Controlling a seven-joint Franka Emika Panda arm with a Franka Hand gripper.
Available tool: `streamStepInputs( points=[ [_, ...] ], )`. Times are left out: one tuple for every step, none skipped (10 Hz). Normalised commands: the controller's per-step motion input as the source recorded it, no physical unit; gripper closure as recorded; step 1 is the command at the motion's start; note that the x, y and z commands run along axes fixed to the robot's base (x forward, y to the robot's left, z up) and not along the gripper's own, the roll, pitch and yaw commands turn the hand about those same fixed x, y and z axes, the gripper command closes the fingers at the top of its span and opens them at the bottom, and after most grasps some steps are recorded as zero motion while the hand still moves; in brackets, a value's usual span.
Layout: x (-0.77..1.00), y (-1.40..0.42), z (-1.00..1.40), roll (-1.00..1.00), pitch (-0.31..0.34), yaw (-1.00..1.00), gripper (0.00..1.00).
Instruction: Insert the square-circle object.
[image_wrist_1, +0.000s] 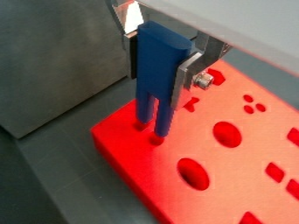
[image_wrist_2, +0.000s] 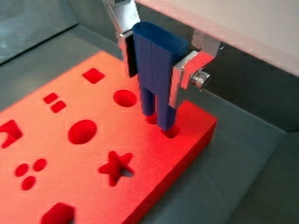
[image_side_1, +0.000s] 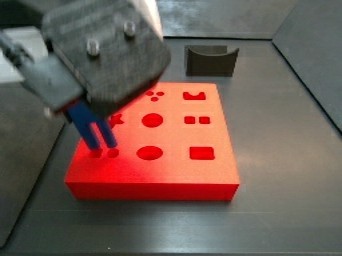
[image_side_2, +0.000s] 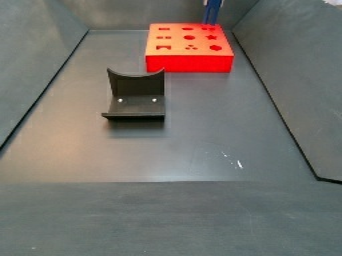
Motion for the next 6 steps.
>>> streamStepInputs(
  points=[
    [0.00, 0.00, -0.47, 0.11, -0.033, -0.15, 1.00],
    [0.00, 0.00, -0.20, 0.02, 0.000, -0.14, 1.00],
    [0.00, 0.14, -0.12, 0.02, 0.000, -0.13, 1.00],
    [-0.05, 0.11, -0.21, 0.05, 0.000, -0.15, 1.00],
    [-0.09, 0.07, -0.26, 0.05, -0.011, -0.15, 1.00],
    [-0.04, 0.03, -0.28, 0.07, -0.011, -0.14, 1.00]
  ],
)
